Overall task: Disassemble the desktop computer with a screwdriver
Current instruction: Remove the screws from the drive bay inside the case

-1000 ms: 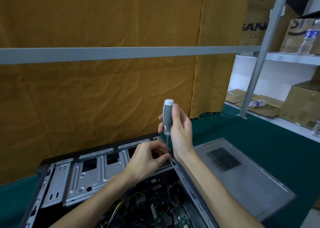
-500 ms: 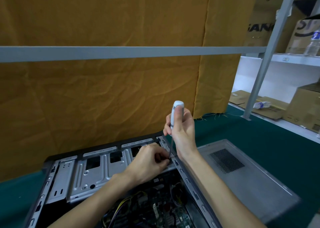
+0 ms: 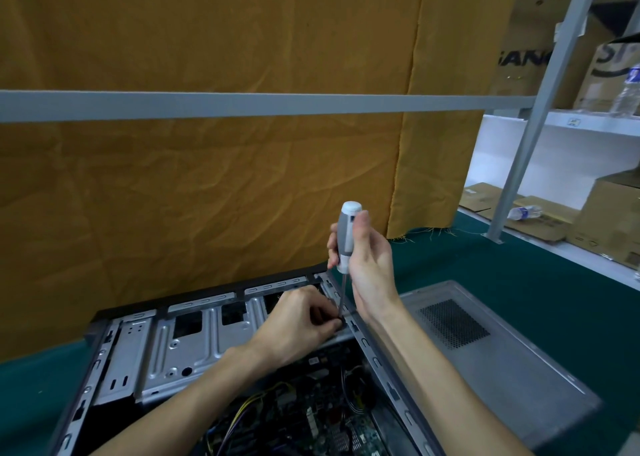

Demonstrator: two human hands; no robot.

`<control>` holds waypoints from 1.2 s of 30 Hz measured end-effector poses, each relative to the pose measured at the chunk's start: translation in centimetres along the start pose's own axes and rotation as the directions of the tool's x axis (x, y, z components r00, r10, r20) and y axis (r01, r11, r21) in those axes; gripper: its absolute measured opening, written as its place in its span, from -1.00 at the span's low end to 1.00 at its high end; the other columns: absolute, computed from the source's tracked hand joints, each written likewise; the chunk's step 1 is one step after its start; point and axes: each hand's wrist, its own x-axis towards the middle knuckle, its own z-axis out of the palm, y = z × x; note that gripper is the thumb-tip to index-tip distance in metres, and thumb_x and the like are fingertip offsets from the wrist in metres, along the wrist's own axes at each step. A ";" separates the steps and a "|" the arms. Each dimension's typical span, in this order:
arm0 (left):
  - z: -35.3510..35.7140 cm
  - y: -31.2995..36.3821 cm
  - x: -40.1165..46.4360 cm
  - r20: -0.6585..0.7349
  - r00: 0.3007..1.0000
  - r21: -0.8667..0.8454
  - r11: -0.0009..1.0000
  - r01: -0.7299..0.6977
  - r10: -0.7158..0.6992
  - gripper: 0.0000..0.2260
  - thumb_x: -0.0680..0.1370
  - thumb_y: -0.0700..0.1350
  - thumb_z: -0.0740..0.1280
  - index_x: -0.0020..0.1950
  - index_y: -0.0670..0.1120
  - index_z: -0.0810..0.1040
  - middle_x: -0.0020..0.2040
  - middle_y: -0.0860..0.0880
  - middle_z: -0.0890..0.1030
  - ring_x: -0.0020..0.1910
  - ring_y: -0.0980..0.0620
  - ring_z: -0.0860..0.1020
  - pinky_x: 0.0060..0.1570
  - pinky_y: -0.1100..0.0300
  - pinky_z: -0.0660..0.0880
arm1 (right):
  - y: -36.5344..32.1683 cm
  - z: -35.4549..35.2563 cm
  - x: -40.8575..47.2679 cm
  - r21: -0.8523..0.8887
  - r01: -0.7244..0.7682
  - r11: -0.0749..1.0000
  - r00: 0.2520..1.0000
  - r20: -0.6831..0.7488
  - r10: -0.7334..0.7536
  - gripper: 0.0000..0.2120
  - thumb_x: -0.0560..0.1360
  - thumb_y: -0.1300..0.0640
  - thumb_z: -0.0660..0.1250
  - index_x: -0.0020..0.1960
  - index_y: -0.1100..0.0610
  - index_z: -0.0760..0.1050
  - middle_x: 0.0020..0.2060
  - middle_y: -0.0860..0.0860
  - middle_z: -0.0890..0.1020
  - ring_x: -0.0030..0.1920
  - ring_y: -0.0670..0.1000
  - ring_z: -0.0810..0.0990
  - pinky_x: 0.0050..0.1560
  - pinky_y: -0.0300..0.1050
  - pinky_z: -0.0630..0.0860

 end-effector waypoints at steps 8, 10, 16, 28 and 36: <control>0.1 0.0 0.1 0.017 1.000 -0.005 1.000 0.001 -0.001 -0.92 0.49 0.00 0.50 -0.19 0.14 0.65 -0.15 0.17 0.58 -0.13 0.23 0.55 -0.20 0.39 0.47 | -0.3 0.3 0.1 -0.024 0.037 0.999 0.997 0.067 -0.035 -0.18 0.32 -0.62 0.20 -0.09 0.20 0.40 -0.34 0.15 0.42 -0.47 0.03 0.44 -0.36 -0.06 0.47; 0.1 0.0 0.1 0.016 1.000 0.003 1.000 0.004 -0.004 -0.90 0.49 0.00 0.50 -0.20 0.15 0.64 -0.16 0.17 0.57 -0.13 0.24 0.55 -0.21 0.42 0.44 | -0.3 0.2 0.0 -0.024 0.049 0.999 0.995 0.083 -0.046 -0.15 0.27 -0.62 0.25 -0.08 0.22 0.39 -0.36 0.13 0.45 -0.45 0.04 0.45 -0.34 -0.06 0.48; 0.4 -0.1 0.1 0.008 1.000 0.029 1.000 -0.003 0.002 -0.83 0.49 -0.03 0.47 -0.26 0.17 0.56 -0.14 0.16 0.55 -0.14 0.22 0.54 -0.20 0.42 0.42 | -1.0 0.2 -0.2 -0.056 0.123 0.991 0.978 0.176 -0.111 -0.16 0.23 -0.50 0.44 0.10 0.20 0.38 -0.35 0.03 0.57 -0.47 0.00 0.48 -0.40 -0.08 0.50; 0.3 -0.5 0.3 0.030 0.999 0.017 1.000 -0.016 0.015 -0.96 0.50 0.00 0.49 -0.12 0.07 0.69 -0.12 0.15 0.59 -0.16 0.20 0.56 -0.14 0.29 0.51 | -1.0 0.2 0.0 -0.148 0.167 0.975 0.985 -0.004 -0.170 -0.63 0.58 -0.10 0.33 0.08 0.21 0.64 -0.35 0.04 0.55 -0.37 0.03 0.51 -0.26 0.00 0.54; 0.2 -0.2 0.4 0.030 0.999 -0.001 1.000 0.022 -0.022 -0.92 0.50 0.01 0.51 -0.17 0.07 0.67 -0.14 0.14 0.59 -0.17 0.19 0.55 -0.19 0.35 0.46 | -0.3 0.8 0.5 -0.112 0.161 0.981 0.987 0.028 -0.159 -0.58 0.50 -0.14 0.44 0.04 0.16 0.39 -0.32 0.06 0.51 -0.43 -0.03 0.44 -0.42 -0.23 0.40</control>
